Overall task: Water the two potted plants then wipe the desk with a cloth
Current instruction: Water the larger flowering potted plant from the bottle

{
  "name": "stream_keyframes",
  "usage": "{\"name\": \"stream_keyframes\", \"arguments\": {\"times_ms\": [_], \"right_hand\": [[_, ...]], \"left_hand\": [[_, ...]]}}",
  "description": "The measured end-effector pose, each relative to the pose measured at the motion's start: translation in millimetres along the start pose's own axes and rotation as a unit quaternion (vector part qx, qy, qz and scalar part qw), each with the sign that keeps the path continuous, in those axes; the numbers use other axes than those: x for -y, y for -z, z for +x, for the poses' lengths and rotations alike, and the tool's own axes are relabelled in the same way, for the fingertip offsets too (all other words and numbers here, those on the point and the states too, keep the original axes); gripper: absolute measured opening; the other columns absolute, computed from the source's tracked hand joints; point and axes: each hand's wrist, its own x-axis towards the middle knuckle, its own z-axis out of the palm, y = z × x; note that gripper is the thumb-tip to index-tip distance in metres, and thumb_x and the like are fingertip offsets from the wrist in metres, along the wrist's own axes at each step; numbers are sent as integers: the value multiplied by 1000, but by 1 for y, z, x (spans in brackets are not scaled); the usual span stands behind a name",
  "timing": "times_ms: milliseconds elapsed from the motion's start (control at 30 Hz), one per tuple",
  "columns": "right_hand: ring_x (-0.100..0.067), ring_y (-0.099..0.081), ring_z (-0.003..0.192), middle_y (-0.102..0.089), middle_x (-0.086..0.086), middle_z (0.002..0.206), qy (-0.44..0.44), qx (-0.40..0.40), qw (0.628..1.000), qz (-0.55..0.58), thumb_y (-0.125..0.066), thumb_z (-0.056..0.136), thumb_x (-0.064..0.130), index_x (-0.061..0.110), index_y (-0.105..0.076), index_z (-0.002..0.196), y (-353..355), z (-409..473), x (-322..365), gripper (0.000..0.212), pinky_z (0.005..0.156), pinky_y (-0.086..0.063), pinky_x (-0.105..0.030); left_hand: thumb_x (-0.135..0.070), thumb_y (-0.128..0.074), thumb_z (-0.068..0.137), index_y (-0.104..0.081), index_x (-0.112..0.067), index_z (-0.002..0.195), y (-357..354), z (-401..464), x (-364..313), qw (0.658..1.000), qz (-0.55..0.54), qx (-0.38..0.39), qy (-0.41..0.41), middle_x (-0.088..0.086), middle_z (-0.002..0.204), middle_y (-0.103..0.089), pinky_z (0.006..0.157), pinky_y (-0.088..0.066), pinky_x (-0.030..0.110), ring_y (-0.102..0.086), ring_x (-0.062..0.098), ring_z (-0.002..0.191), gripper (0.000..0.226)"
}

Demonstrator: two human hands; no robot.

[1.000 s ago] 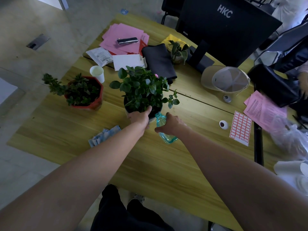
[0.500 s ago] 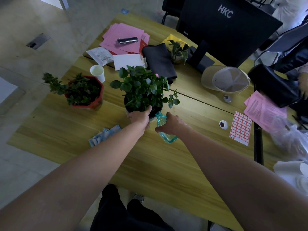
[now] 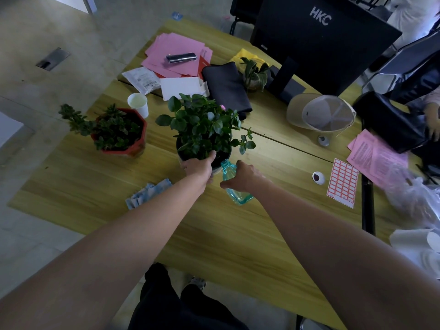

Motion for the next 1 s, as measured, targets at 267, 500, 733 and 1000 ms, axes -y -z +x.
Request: {"name": "stream_keyframes", "arguments": {"times_ms": [267,500,733,1000], "right_hand": [[-25,-54,89,-53,-5,101,1,1,1000,1,-75,77,57,14,-45,129,1,0,0,74,71,-45,-36],[-26,-54,89,-53,-5,101,2,2,1000,6,-76,75,57,14,-46,127,-1,2,0,74,72,-46,-36],[-27,-56,91,-54,-6,103,1,3,1000,9,-76,75,57,14,-46,127,-1,2,0,73,72,-47,-37],[-26,-54,92,-59,-10,114,1,1,1000,17,-77,75,56,13,-46,128,-3,4,-1,75,74,-48,-38]], "left_hand": [[-50,-77,79,-27,-8,138,0,-5,-1,1000,0,0,-1,15,109,-64,60,-56,30,-70,29,89,88],[-49,-77,79,-26,-8,139,1,-6,-1,1000,-6,3,-2,16,111,-64,64,-58,33,-71,31,95,89],[-48,-77,80,-26,-8,139,1,-7,-2,1000,-5,4,1,18,107,-67,57,-54,29,-65,26,77,88],[-46,-78,80,-27,-6,138,1,-6,-2,1000,-10,1,4,17,104,-67,61,-57,32,-63,25,73,87]]}}
